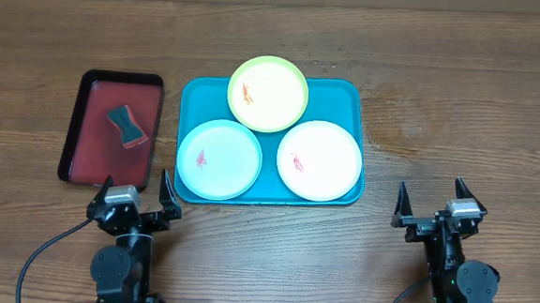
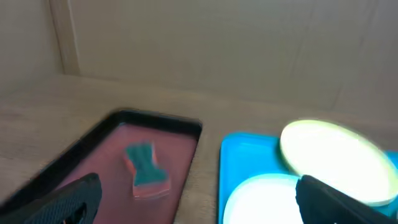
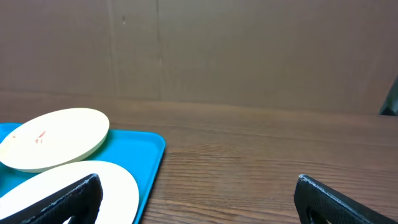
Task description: Clean dirty plates on tray and stack at the side
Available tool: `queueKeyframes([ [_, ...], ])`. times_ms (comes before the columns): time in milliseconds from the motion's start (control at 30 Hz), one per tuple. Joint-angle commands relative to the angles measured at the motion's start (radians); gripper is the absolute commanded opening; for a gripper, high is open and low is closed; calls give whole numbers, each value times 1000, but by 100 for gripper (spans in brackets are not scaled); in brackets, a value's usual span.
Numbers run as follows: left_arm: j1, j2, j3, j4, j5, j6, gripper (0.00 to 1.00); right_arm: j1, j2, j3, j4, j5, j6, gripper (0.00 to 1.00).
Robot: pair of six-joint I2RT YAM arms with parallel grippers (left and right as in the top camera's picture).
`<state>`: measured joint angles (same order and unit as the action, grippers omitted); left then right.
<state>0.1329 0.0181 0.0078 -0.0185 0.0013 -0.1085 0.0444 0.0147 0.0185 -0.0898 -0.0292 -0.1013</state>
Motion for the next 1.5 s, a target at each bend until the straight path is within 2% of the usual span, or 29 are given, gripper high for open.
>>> queueKeyframes([
  [0,8,-13,-3,157,137,-187,99,-6,-10,-10,6,3,-1,100],
  [67,8,-13,-3,252,245,-328,100,-6,-10,-10,6,3,-1,100],
  [133,8,-13,-3,341,261,-372,100,-6,-10,-10,6,3,-1,100],
  [200,8,-13,-3,463,266,-366,100,-6,-10,-10,6,3,-1,100],
  [300,9,-13,5,618,245,-274,100,-6,-10,-10,6,3,-1,100],
  [400,9,-8,61,605,153,-205,99,-6,-10,-10,6,3,-1,100],
  [500,9,47,182,477,75,-124,100,-6,-10,-10,6,3,-1,100],
  [567,9,136,309,336,61,-87,100,-6,-10,-10,6,3,-1,100],
  [700,9,415,630,-39,78,-34,100,-6,-10,-10,6,3,-1,100],
  [767,9,567,796,-222,140,11,100,-6,-10,-10,6,3,-1,100],
  [833,9,692,923,-337,186,12,100,-6,-10,-10,6,3,-1,100],
  [933,9,840,1058,-425,200,87,100,-6,-10,-10,6,3,-1,100],
  [1100,56,1139,1382,-724,82,-5,100,-6,-10,-10,6,3,-1,100],
  [1167,78,1242,1481,-807,90,-4,100,-6,-10,-10,6,3,-1,100],
  [1233,95,1349,1569,-869,158,-4,100,-6,-10,-10,6,3,-1,100],
  [1367,99,1477,1602,-892,145,-13,100,-6,-10,-10,6,3,-1,100],
  [1467,113,1563,1603,-899,5,-197,100,-6,-10,-10,6,3,-1,100],
])
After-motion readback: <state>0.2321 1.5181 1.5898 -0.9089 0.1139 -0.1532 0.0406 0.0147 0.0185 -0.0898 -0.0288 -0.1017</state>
